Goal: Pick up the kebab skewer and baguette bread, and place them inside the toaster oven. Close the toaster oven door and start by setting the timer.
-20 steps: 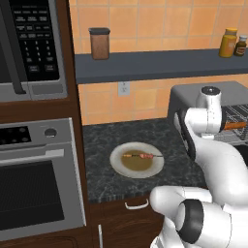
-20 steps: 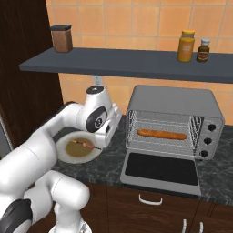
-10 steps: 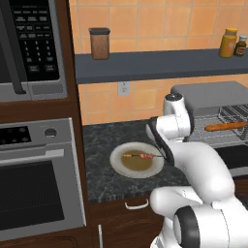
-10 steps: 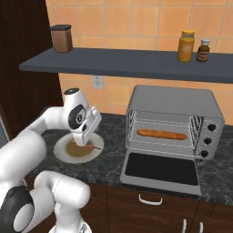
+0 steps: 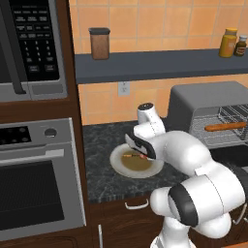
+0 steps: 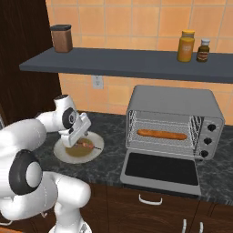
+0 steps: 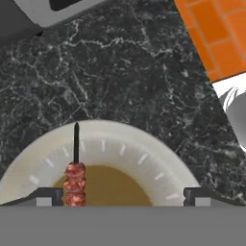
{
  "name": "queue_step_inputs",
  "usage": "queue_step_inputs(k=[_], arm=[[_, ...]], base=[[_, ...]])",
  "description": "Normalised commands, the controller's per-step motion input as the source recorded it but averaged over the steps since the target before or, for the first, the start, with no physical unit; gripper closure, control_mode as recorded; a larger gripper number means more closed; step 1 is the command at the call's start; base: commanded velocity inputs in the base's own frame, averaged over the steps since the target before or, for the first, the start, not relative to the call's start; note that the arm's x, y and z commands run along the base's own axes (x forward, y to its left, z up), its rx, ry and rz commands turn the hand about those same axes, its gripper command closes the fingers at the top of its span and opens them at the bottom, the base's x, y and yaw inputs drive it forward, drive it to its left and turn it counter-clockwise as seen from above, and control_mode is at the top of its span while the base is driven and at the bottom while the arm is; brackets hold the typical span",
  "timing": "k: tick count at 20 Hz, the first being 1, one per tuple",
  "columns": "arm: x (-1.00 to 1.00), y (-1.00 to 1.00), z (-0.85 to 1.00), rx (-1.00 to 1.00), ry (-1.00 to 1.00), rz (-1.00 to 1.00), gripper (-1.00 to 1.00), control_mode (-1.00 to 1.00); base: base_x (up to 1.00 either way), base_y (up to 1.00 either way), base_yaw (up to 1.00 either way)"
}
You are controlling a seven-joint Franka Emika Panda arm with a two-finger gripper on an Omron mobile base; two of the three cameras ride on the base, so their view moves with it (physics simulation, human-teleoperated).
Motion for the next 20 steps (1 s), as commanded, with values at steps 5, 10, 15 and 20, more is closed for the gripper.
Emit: queue_step_inputs(k=[5, 10, 15, 20], arm=[[0.40, 0.21, -0.38, 0.09, 0.06, -0.03, -1.00, -1.00], [0.52, 0.12, -0.43, 0.04, 0.02, -0.01, -1.00, -1.00], [0.05, 0.00, -0.53, 0.00, -0.06, -0.01, -1.00, -1.00], [0.02, -0.01, -0.23, 0.00, -0.10, -0.03, -1.00, -1.00]], base=[[0.00, 0.00, 0.00], [0.00, 0.00, 0.00], [0.00, 0.00, 0.00], [0.00, 0.00, 0.00]])
